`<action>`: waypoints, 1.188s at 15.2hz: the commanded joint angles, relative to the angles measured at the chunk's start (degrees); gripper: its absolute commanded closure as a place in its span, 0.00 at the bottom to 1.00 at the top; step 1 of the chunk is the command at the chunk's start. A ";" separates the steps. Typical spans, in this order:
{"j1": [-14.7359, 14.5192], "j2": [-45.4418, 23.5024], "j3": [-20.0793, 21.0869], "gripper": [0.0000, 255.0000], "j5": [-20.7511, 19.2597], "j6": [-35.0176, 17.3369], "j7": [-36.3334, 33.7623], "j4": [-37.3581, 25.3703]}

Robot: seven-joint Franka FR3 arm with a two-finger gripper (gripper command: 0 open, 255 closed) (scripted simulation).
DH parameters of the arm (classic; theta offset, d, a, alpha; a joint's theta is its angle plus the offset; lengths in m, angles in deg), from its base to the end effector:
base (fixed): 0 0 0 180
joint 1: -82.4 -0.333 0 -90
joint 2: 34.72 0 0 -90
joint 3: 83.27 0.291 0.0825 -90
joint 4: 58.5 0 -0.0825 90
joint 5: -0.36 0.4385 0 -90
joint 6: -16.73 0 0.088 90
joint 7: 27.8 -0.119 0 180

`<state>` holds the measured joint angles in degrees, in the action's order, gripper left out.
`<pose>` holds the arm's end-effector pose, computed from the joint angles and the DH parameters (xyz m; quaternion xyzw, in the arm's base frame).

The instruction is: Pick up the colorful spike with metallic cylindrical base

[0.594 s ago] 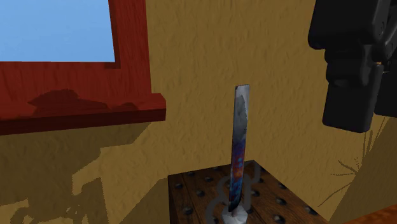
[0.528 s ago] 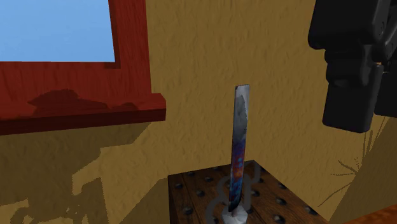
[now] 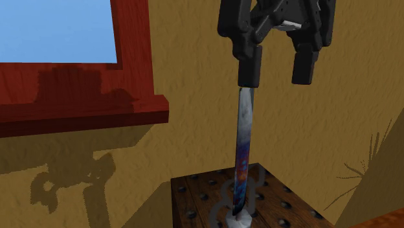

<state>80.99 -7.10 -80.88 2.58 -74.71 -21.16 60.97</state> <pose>0.4649 0.0379 0.5775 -0.9961 -0.0880 0.0035 0.0098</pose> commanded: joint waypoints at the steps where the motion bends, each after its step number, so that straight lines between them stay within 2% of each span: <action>1: 0.02 -4.41 0.32 0.00 -0.72 -0.93 0.22 -4.00; 3: -0.04 -7.30 0.67 0.00 -1.19 -1.08 0.14 -7.08; 10: -0.09 -6.42 0.71 0.00 -1.12 -6.89 0.18 -0.40; 12: -0.09 -6.42 0.71 0.00 -1.12 -6.89 0.18 -0.40; 13: -0.10 -6.40 0.73 1.00 -1.11 -6.91 0.15 -0.36; 18: -0.10 -6.44 0.73 1.00 -1.11 -6.93 0.16 -0.37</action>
<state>80.90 -13.52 -80.15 1.46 -81.65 -21.00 60.57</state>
